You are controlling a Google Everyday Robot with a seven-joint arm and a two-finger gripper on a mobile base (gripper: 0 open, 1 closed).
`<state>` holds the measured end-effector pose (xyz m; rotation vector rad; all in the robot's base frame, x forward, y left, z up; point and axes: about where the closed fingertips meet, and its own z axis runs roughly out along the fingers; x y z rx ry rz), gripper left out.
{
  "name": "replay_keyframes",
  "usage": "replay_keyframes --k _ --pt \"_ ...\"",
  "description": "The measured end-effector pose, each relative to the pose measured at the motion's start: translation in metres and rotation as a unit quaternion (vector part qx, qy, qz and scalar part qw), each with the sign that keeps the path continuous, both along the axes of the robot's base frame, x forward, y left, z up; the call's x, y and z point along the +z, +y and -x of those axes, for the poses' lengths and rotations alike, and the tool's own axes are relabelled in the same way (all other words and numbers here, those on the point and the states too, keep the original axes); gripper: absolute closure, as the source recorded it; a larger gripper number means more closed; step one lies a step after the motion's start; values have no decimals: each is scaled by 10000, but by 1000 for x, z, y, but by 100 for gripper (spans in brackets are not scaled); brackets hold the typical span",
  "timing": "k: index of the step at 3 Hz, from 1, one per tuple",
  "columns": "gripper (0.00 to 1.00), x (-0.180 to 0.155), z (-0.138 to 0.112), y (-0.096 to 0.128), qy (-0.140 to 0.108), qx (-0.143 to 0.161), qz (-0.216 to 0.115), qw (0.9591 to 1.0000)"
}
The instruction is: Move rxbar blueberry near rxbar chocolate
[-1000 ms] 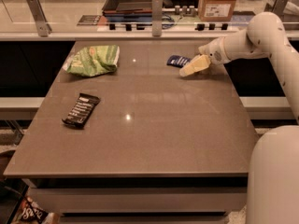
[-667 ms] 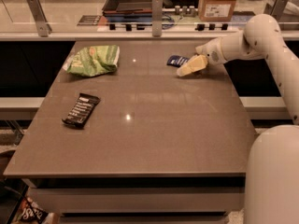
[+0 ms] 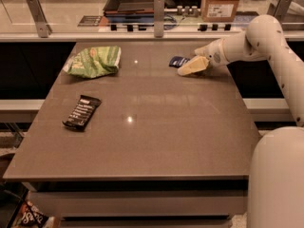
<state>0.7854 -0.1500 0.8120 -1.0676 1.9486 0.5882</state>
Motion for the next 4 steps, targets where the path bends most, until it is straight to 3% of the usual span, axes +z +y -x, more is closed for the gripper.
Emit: replay_keyframes --k 2,3,4 --pt "87 5 0 0 1 2 0 10000" --pt "100 8 0 1 3 4 -1 10000" --pt "100 8 0 1 6 10 -2 10000"
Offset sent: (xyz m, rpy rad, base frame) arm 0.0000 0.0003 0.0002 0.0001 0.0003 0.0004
